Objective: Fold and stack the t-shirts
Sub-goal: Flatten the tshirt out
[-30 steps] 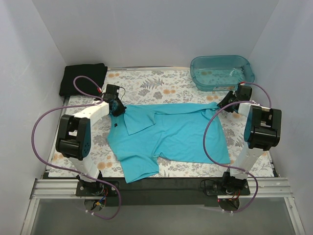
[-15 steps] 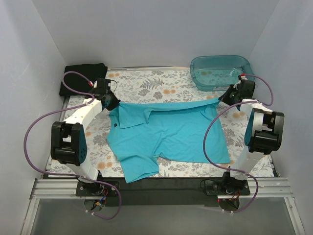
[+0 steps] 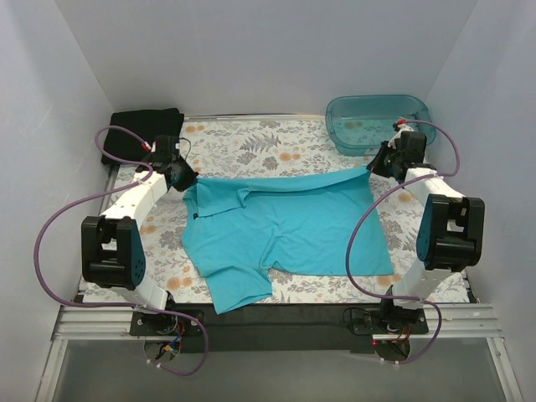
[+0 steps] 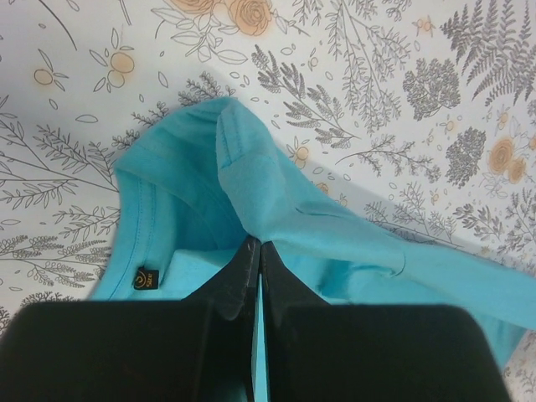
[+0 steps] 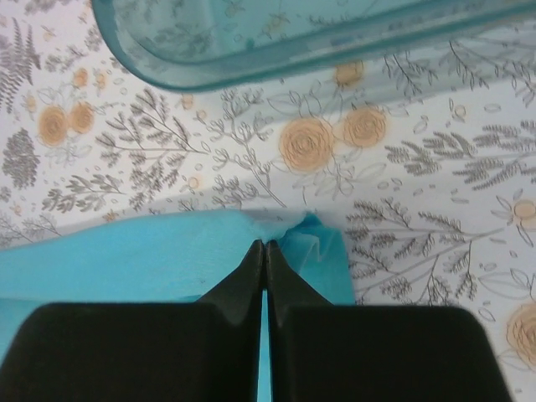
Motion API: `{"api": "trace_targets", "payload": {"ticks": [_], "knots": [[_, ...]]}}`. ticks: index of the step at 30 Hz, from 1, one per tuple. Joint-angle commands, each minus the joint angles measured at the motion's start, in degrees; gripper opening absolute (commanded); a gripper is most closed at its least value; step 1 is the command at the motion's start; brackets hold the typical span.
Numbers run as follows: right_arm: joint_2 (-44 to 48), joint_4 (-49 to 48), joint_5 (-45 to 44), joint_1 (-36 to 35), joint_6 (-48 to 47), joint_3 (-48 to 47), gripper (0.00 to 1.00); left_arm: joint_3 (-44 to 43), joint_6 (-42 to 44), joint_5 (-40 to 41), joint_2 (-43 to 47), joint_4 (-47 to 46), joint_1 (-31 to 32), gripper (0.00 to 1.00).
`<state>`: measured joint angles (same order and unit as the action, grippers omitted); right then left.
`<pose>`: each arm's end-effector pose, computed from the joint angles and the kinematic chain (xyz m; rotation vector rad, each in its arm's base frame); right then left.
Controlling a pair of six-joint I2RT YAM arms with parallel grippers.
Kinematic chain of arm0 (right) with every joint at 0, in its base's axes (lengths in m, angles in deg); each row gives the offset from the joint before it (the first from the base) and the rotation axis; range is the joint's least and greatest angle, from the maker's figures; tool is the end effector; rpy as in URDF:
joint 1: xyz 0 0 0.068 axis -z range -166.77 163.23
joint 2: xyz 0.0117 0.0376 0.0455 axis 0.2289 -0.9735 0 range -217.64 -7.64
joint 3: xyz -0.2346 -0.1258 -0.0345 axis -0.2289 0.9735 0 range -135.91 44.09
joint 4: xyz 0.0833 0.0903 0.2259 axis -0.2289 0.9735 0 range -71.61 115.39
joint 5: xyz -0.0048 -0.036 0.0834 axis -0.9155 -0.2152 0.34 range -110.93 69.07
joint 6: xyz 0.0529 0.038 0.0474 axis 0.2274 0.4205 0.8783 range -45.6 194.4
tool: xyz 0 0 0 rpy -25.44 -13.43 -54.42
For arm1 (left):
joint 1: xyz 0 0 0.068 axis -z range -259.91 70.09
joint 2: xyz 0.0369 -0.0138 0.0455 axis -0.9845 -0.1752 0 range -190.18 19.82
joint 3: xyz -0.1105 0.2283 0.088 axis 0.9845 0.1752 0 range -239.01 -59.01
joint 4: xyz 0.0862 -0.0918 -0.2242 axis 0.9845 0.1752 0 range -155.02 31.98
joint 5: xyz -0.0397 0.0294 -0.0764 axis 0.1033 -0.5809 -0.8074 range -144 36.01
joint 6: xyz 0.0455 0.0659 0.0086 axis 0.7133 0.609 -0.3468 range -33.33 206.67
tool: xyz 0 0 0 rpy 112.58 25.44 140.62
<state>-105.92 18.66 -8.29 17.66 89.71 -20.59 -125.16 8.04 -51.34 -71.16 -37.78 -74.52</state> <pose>0.4087 -0.0163 0.2081 0.2447 2.1523 0.3477 0.3549 -0.0302 0.2133 -1.5471 2.0474 -0.5459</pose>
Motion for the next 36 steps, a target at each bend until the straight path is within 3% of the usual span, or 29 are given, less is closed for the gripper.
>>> {"api": "trace_targets", "payload": {"ticks": [1,9,14,20,30,36], "knots": [[3.1,2.8,-3.0,0.2,-0.1,2.5,0.04,1.1,0.5,-1.3,2.9,1.1,-0.6,0.0],[5.2,4.0,-3.5,0.2,2.7,9.0,0.08,2.4,0.6,-2.0,4.4,1.3,-1.3,0.0],[5.7,3.4,-3.2,0.2,5.3,11.8,0.38,2.4,1.1,-2.6,4.4,1.7,-1.5,0.0],[6.8,-2.6,-2.3,0.8,11.0,15.5,0.46,2.5,1.1,-4.5,4.3,1.8,-1.7,0.0],[8.1,-6.5,-1.2,1.2,14.6,18.8,0.43,2.6,0.9,-4.9,4.8,1.8,-1.9,0.0],[13.3,-8.2,-4.9,1.2,26.9,21.6,0.45,3.0,0.8,-4.9,4.9,1.7,-1.9,0.0]]}}
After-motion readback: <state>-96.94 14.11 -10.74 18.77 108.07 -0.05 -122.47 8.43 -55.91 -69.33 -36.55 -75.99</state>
